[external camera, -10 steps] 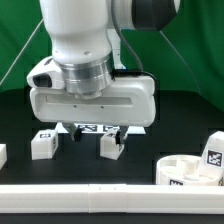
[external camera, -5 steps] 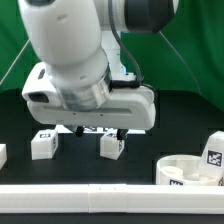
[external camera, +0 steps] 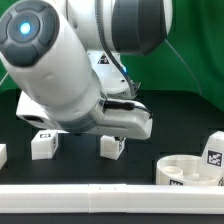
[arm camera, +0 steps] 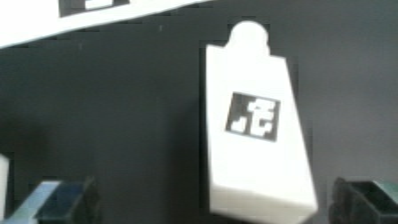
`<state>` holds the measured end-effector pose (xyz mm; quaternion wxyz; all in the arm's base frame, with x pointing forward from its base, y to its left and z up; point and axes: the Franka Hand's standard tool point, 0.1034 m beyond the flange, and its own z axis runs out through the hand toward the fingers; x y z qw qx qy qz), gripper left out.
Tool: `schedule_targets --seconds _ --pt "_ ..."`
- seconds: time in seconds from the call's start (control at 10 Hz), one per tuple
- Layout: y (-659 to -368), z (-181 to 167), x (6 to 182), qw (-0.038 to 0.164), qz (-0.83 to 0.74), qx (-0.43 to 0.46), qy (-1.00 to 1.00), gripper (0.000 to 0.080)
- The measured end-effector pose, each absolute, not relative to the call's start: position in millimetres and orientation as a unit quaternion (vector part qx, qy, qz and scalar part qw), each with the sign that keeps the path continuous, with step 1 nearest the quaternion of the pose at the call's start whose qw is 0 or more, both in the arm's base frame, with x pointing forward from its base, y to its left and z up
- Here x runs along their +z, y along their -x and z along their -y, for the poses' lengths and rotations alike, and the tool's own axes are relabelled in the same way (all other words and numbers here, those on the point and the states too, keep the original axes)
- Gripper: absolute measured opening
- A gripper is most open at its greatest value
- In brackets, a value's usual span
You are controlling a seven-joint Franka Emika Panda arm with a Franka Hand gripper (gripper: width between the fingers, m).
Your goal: Assemble stool
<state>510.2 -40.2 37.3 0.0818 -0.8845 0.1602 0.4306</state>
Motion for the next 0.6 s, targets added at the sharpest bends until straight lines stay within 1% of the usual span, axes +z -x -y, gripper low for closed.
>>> schedule_targets --seconds 0.1,0.3,0.6 --pt "-516 40 31.8 0.077 -0.164 0.423 0.888 0.0649" --pt "-518 35 33.1 0.074 -0.169 0.421 0.888 0.0649" --pt "-512 26 18.7 0.069 -0.171 0.407 0.895 0.0649"
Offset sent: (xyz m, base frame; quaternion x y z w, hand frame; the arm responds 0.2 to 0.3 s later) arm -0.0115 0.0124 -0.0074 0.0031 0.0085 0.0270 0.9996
